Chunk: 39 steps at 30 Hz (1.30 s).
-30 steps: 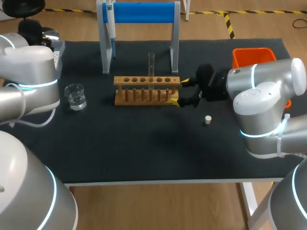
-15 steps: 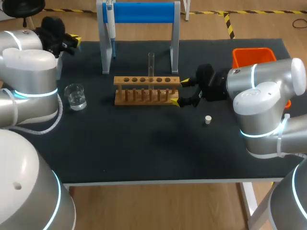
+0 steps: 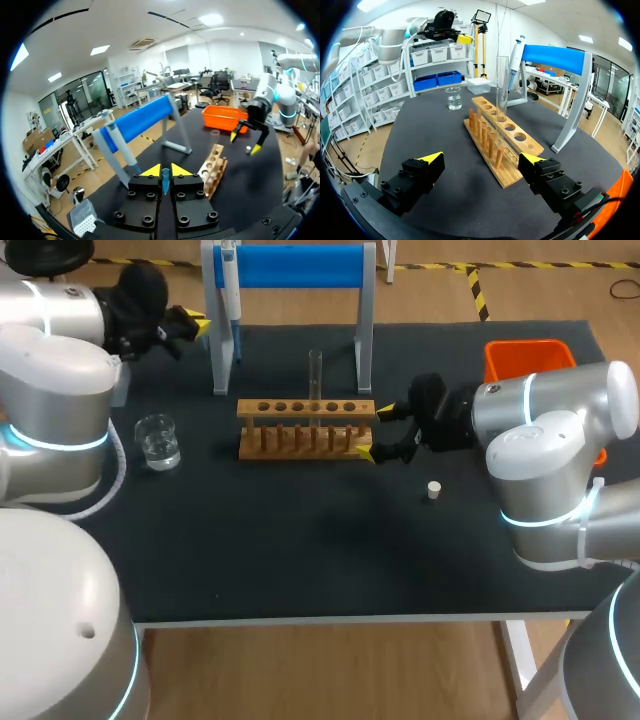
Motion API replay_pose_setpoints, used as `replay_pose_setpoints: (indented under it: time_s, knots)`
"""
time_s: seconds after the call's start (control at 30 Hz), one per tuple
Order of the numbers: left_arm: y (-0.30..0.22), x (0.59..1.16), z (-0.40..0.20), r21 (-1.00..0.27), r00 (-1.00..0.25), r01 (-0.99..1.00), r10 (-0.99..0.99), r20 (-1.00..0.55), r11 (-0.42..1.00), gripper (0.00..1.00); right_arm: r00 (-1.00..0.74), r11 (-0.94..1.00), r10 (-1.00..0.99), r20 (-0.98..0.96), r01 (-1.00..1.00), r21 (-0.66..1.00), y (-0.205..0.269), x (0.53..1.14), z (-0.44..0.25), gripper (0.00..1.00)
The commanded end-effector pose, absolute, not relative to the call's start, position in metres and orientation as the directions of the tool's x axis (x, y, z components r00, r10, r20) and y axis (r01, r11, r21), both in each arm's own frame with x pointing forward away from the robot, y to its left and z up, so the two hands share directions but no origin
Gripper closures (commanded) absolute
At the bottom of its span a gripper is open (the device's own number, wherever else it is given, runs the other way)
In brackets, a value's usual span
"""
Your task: Invert the test tube, pick up the pipette, mount the tip to pipette, aspirate from beaker and dispense into the tube, eject the tip, return the pipette, and cap with the stopper.
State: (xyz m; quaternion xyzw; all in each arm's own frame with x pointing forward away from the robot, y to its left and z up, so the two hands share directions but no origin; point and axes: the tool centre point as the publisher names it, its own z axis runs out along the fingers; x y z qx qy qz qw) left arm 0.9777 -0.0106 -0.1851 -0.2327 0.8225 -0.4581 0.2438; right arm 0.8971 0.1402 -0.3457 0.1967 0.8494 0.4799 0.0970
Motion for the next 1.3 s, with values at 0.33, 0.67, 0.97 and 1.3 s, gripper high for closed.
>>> replay_pose_setpoints:
  time_s: [0.33,0.67,0.97,1.3]
  knots:
    - [-0.053,0.917,-0.158,-0.796,-0.885,-0.163,-0.443,-0.144,0.584,1.00,-0.904,0.462,0.427,0.025,0.241,0.854,0.140,0.897,-0.345,0.00]
    - [-0.100,0.886,-0.148,-0.771,-0.949,-0.090,-0.290,-0.126,0.631,1.00,-0.904,0.462,0.427,0.025,0.241,0.854,0.140,0.897,-0.345,0.00]
    - [-0.143,0.861,-0.146,-0.745,-0.985,-0.022,-0.142,-0.098,0.667,1.00,-0.904,0.462,0.427,0.025,0.241,0.854,0.140,0.897,-0.345,0.00]
    - [-0.172,0.844,-0.146,-0.744,-0.998,-0.011,-0.056,-0.036,0.668,1.00,-0.904,0.462,0.427,0.025,0.241,0.854,0.140,0.897,-0.345,0.00]
